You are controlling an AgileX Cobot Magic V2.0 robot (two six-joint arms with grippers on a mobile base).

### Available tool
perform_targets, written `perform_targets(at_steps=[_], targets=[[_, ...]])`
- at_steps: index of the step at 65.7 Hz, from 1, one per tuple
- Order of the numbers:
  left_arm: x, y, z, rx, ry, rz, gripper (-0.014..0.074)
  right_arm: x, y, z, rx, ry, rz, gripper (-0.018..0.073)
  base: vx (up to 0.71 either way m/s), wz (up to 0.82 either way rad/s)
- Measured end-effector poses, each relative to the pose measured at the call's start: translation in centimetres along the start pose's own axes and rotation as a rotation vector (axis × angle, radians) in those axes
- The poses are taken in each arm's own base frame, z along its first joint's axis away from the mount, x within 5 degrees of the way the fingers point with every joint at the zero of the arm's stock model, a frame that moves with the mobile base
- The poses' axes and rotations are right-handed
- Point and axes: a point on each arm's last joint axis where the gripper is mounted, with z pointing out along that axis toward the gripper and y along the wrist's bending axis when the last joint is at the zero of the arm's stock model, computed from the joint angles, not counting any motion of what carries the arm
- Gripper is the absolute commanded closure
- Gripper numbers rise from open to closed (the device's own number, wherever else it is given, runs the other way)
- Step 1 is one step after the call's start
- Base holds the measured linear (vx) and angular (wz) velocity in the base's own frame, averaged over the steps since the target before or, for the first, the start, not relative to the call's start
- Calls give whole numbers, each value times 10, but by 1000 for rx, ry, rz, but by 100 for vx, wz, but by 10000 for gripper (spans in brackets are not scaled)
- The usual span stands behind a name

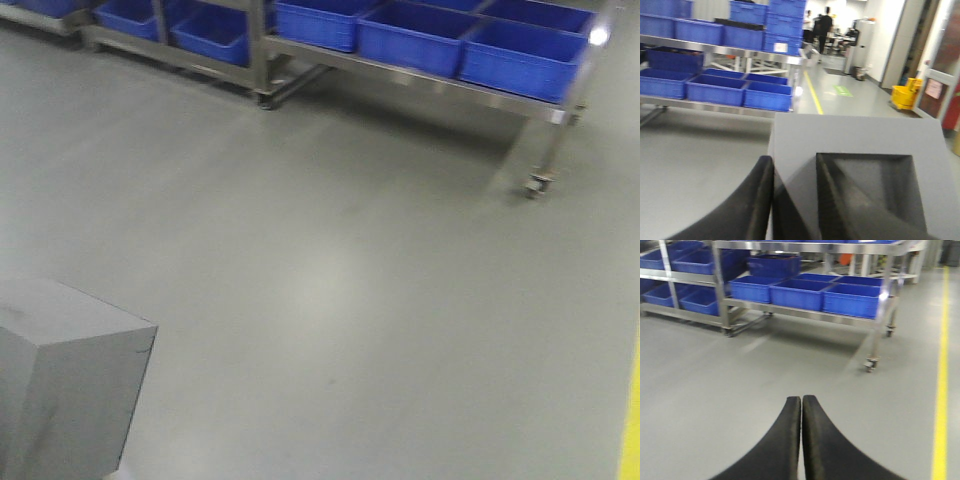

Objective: Sort gray base to blue bin
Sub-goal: 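Drive the base away from the table holding the block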

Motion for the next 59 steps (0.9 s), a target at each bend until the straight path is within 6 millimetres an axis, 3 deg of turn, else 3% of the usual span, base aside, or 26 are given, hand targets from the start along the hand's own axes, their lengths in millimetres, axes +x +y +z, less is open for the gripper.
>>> perform_targets(at_steps=[59], targets=[[0, 0, 0, 0, 1, 0, 603, 0, 0, 0, 0, 0, 0, 564, 9, -61]])
